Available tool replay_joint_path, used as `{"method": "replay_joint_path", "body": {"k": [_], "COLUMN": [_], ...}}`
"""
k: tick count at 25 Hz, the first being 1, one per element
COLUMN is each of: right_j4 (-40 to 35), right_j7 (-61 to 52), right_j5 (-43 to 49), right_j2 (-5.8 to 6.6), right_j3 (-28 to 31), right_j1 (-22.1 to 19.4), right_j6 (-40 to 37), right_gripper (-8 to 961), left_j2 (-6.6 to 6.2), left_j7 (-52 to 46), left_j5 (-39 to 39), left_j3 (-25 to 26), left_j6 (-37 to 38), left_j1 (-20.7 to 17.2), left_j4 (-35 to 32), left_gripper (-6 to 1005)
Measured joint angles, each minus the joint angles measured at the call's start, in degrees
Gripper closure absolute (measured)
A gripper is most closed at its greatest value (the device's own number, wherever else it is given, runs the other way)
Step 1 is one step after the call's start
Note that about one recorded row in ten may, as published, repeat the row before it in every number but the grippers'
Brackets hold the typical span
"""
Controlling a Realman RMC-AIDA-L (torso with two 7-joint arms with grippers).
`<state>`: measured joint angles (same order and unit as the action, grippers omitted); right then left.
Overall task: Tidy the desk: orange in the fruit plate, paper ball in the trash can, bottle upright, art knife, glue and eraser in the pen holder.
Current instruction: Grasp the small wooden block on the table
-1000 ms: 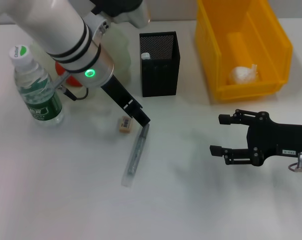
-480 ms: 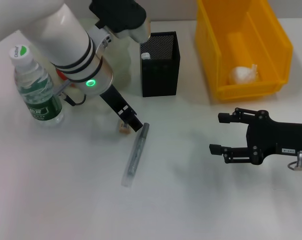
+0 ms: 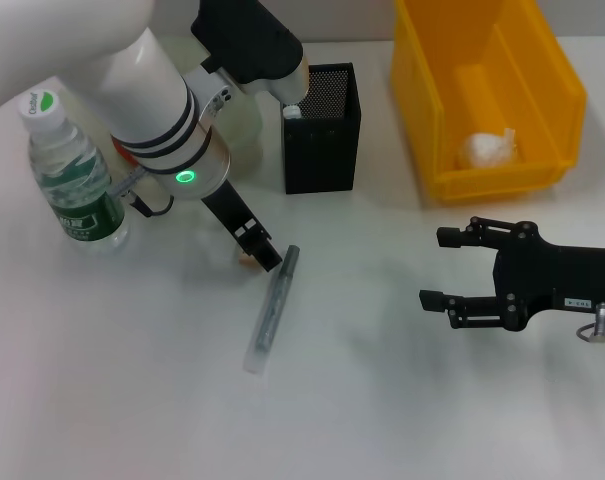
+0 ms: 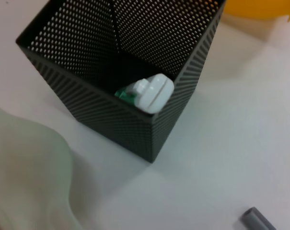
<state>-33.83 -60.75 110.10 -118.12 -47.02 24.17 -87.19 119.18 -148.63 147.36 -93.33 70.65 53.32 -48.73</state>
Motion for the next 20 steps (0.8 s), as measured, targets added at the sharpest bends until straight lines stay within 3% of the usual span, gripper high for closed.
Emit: {"method": "replay_joint_path", "body": {"k": [7,12,20], "right_j4": [0.1,0.2,0.2], "right_j7": [0.0,0.0,0.0], "right_j5": [0.0,-0.1,-0.3], "right_j2": [0.00,0.00,0.00], "right_j3": [0.0,0.0,0.0], "right_j1": [0.0,0.0,0.0], "right_j6": [0.0,0.0,0.0], "right_gripper": [132,132,133], "left_j2": [0.00,0.00,0.00], "left_j7": [1.7,2.8,3.7], "left_j5": [0.0,-0.5,-0.6], "left_j3": [-0.5,-0.5,-0.6], "left_j6": [-0.9,-1.6,-1.8], "left_j1": [0.5,1.1,1.3], "left_j4": [2.0,3.4,3.5], "left_gripper": [258,351,350]}}
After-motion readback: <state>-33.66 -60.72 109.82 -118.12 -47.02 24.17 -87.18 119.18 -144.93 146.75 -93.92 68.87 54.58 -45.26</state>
